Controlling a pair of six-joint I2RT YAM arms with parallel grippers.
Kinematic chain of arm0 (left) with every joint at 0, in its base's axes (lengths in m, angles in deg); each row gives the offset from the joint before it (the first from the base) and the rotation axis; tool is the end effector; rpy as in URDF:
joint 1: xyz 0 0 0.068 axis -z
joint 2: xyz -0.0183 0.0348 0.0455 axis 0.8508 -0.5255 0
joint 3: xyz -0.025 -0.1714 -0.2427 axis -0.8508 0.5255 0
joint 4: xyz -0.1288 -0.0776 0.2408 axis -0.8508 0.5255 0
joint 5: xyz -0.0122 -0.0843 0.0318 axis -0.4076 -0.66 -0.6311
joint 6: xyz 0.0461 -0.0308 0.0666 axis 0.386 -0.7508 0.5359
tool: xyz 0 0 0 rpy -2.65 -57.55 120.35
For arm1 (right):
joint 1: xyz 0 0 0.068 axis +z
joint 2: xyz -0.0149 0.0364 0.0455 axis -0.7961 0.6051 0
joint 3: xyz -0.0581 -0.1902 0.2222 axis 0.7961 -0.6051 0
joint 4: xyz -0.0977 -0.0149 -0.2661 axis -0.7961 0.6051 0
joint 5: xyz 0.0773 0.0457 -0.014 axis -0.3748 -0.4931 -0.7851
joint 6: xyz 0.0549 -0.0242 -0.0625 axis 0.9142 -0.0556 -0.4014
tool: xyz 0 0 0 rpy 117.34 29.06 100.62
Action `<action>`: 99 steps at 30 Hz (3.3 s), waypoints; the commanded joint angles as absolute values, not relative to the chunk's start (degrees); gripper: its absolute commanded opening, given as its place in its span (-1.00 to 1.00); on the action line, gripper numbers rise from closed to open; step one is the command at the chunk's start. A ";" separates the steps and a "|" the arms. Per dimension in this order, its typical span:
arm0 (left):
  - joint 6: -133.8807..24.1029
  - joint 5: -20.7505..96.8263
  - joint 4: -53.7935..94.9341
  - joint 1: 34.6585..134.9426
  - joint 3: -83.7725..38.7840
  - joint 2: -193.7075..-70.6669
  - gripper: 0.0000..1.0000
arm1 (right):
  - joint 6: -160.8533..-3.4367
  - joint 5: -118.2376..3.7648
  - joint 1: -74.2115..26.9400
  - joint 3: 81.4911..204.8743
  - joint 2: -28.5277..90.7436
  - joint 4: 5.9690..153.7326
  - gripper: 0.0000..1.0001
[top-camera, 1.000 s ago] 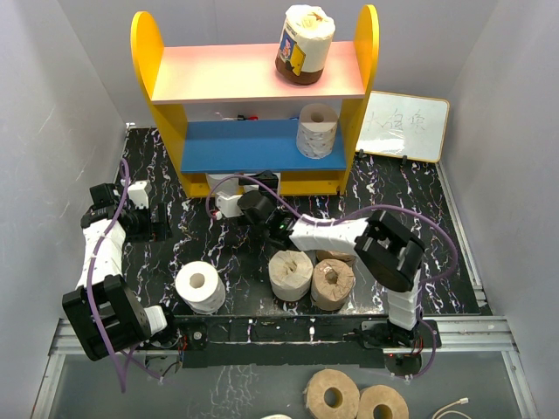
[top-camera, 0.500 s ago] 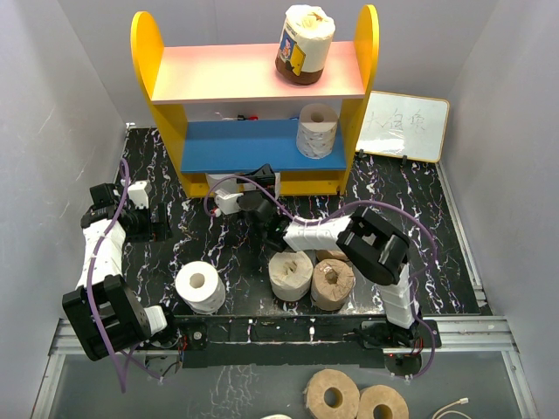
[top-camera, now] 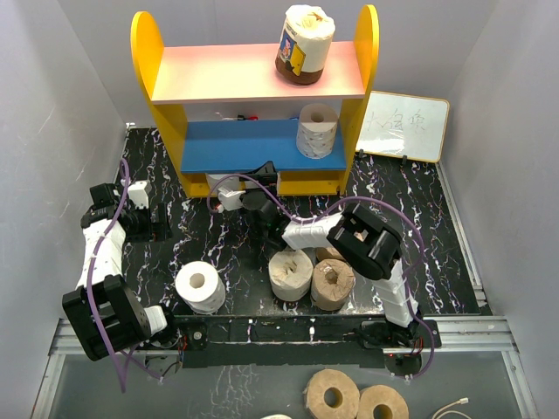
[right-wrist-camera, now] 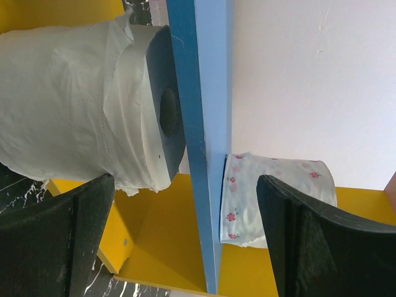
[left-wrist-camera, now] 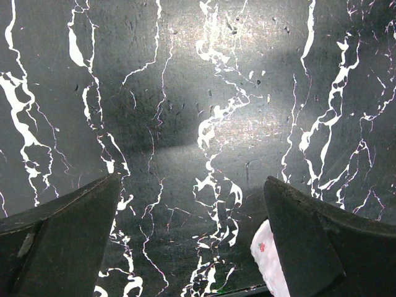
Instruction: Place and organize the paper towels onto the shelf
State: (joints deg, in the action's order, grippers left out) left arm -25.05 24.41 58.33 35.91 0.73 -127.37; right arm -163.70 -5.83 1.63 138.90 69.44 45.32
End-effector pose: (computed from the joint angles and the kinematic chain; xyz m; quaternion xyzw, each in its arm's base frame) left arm 0.2643 0.0779 0.2217 0.0195 0.9434 -0.0749 0.3224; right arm 0.3414 0.3855 0.1749 -0.5625 0.5213 -0.3901 0.5096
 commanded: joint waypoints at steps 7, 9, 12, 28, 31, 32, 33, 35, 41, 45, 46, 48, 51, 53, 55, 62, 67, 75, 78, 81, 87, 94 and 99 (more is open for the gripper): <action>-24.50 23.25 59.46 35.54 0.19 -127.48 0.97 | -164.15 -6.21 0.53 141.97 71.87 38.74 0.97; -24.50 23.27 59.49 35.54 0.10 -127.66 0.97 | -164.47 -6.19 0.42 142.40 72.23 38.12 0.97; -24.50 23.27 59.45 35.54 0.14 -127.69 0.97 | -165.44 -5.12 0.60 142.15 72.07 35.56 0.97; -15.43 15.41 70.98 35.55 -8.44 -129.18 0.97 | -138.22 -0.34 14.39 136.91 41.12 74.06 0.97; -9.02 9.27 79.62 35.54 -15.12 -130.60 0.97 | -115.34 -5.91 14.53 145.14 38.33 94.10 0.97; -5.27 6.09 84.31 35.53 -17.74 -131.22 0.97 | -108.00 -10.51 14.00 148.81 38.24 101.96 0.97; 0.46 2.16 92.82 35.54 -20.17 -131.94 0.97 | -102.79 -14.78 13.77 150.97 38.01 107.20 0.97; 12.41 -4.55 104.88 35.99 -24.73 -133.32 0.97 | -97.33 -23.25 13.97 151.24 36.29 110.98 0.97; 9.11 6.00 103.57 54.11 -21.45 -128.72 0.97 | -91.71 -23.74 14.30 140.17 26.81 102.47 0.97; 6.79 8.50 104.53 63.41 -23.07 -127.22 0.97 | -88.91 -20.46 14.21 136.47 22.33 97.58 0.97; 6.20 8.91 105.00 65.26 -24.13 -126.71 0.97 | -88.50 -19.75 14.21 135.78 21.18 96.49 0.97; 3.83 11.52 104.96 69.06 -25.89 -126.13 0.97 | -88.29 -18.69 14.12 134.80 20.04 95.09 0.97; -2.56 16.25 103.11 74.77 -26.16 -126.02 0.97 | -88.15 -17.48 14.05 134.36 19.84 94.96 0.97; -8.06 18.76 99.40 78.14 -24.65 -124.87 0.97 | -87.67 -17.04 14.05 134.19 20.18 95.16 0.97; -13.32 21.70 94.21 80.02 -21.44 -122.86 0.97 | -86.99 -16.99 14.03 134.15 20.54 95.37 0.97; -16.03 30.74 94.95 84.65 -15.94 -121.48 0.87 | -85.15 -16.46 14.12 134.32 21.15 96.56 0.97; -13.39 36.52 95.05 88.25 -9.21 -119.36 0.87 | -85.16 -15.39 14.08 134.19 20.98 96.26 0.97; -10.88 31.85 94.08 89.91 -8.89 -118.74 0.87 | -91.00 -7.41 13.95 138.32 18.65 96.15 0.97; -10.46 30.94 94.30 91.42 -8.96 -119.65 0.87 | -92.49 -5.56 13.80 139.07 17.07 96.13 0.97; -9.99 30.12 94.83 93.17 -9.07 -120.44 0.83 | -92.96 -4.38 13.76 138.92 15.81 96.56 0.97; -8.58 28.74 98.31 96.48 -9.82 -121.91 0.74 | -92.05 -3.28 13.76 138.53 14.49 98.26 0.97; -12.54 37.10 92.35 97.76 -8.10 -121.44 0.68 | -92.02 -2.63 13.77 138.21 14.59 98.35 0.97; -12.98 37.86 91.06 97.30 -12.97 -120.68 0.72 | -92.21 -3.01 13.77 138.21 15.96 98.62 0.97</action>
State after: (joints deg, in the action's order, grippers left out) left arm -11.72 36.30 91.77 97.48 -8.65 -121.93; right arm -91.90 -4.25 13.91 136.45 15.46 99.20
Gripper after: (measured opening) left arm 0.850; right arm 0.984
